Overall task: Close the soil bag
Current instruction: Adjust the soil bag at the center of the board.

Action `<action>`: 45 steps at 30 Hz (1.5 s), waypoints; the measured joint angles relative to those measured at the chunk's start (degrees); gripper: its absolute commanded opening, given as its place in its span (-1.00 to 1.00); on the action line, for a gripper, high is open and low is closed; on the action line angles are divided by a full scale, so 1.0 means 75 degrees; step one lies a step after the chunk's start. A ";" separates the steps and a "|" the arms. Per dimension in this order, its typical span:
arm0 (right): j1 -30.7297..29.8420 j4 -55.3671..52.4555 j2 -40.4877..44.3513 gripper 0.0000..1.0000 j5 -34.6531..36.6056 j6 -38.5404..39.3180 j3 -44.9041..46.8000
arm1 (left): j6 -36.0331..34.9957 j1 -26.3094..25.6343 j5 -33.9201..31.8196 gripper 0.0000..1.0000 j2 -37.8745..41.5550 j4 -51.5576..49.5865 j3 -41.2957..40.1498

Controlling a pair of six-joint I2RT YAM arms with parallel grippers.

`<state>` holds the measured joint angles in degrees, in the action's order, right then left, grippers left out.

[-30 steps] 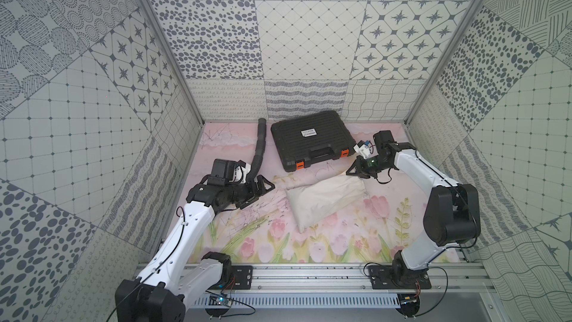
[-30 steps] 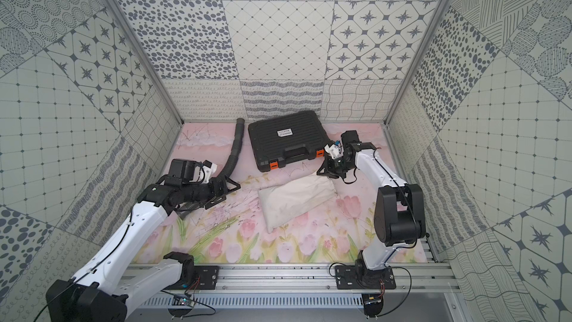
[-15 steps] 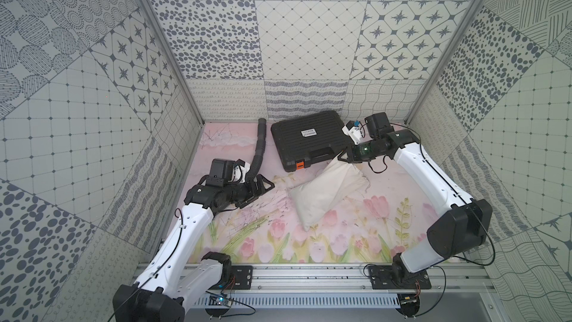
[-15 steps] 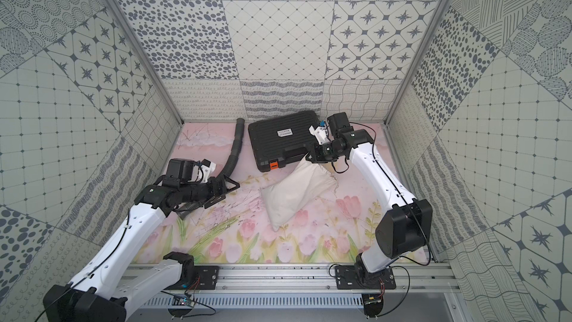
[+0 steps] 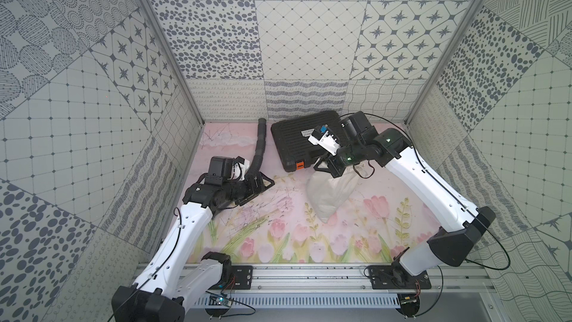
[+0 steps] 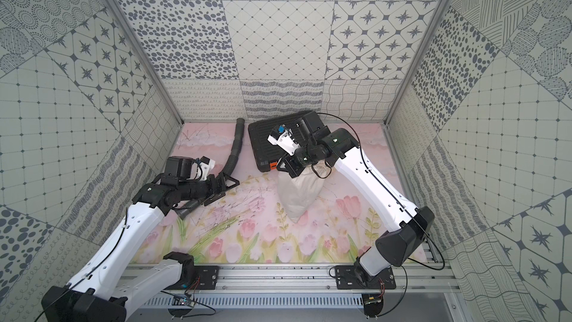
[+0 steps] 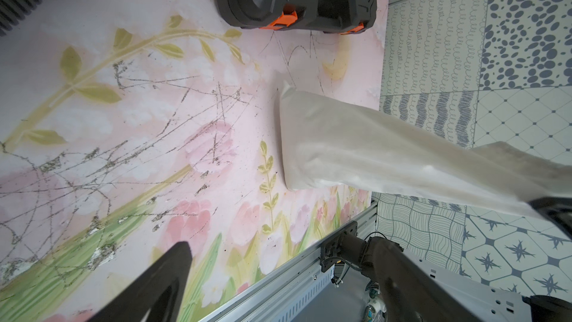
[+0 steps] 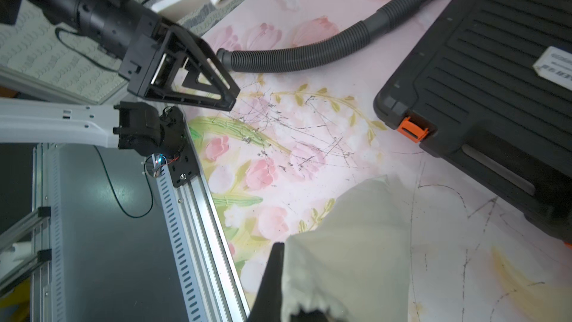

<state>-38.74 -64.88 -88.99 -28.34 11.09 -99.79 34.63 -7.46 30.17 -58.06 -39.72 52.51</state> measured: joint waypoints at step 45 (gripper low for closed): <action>-0.3281 0.3494 0.2098 -1.00 0.5345 -0.0539 0.3786 | 0.0321 -0.2124 0.0935 0.83 -0.2419 0.0697 0.2926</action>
<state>-63.35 -38.68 -73.25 11.75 7.05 -71.40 37.04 -23.40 37.19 -76.20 -34.50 74.46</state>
